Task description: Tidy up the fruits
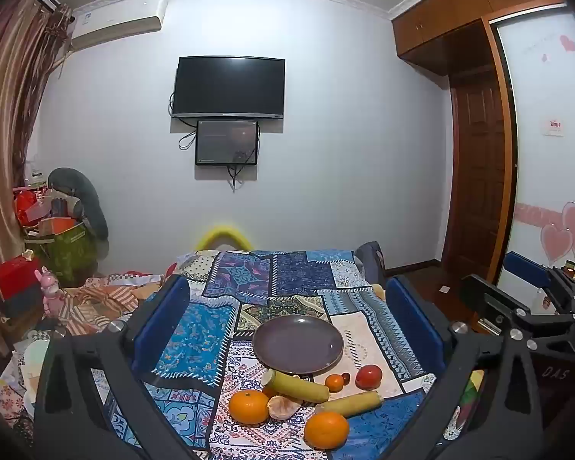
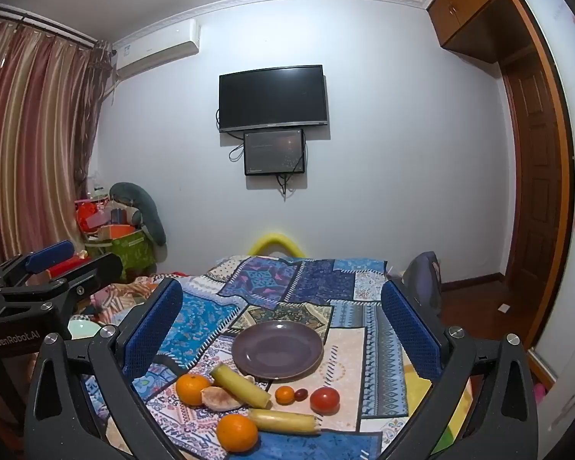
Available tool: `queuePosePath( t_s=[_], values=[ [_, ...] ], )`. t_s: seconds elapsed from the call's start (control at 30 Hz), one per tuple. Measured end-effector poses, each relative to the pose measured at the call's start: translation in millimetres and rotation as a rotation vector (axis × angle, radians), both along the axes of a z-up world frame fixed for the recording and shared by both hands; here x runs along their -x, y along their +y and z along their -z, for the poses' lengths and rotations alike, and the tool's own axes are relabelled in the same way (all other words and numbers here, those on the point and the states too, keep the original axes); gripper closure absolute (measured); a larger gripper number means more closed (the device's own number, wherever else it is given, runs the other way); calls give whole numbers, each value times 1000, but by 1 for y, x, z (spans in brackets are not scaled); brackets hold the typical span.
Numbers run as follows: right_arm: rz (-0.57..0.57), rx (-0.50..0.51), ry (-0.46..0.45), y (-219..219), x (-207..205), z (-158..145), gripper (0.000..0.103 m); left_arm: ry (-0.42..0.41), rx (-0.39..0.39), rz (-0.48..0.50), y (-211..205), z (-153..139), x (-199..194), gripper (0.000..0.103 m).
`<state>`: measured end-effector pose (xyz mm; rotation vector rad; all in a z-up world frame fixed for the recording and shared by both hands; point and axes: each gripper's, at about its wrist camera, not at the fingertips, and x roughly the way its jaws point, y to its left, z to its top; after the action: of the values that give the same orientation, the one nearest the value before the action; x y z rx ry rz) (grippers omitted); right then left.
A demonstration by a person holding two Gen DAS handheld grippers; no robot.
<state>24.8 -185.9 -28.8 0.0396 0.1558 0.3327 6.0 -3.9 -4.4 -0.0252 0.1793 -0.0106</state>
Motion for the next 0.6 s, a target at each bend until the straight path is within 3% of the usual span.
queuePosePath(
  t_s=[0.6],
  values=[
    [1, 3, -1, 1, 0, 0, 0, 0, -2, -4, 1, -1, 0, 0]
  ],
)
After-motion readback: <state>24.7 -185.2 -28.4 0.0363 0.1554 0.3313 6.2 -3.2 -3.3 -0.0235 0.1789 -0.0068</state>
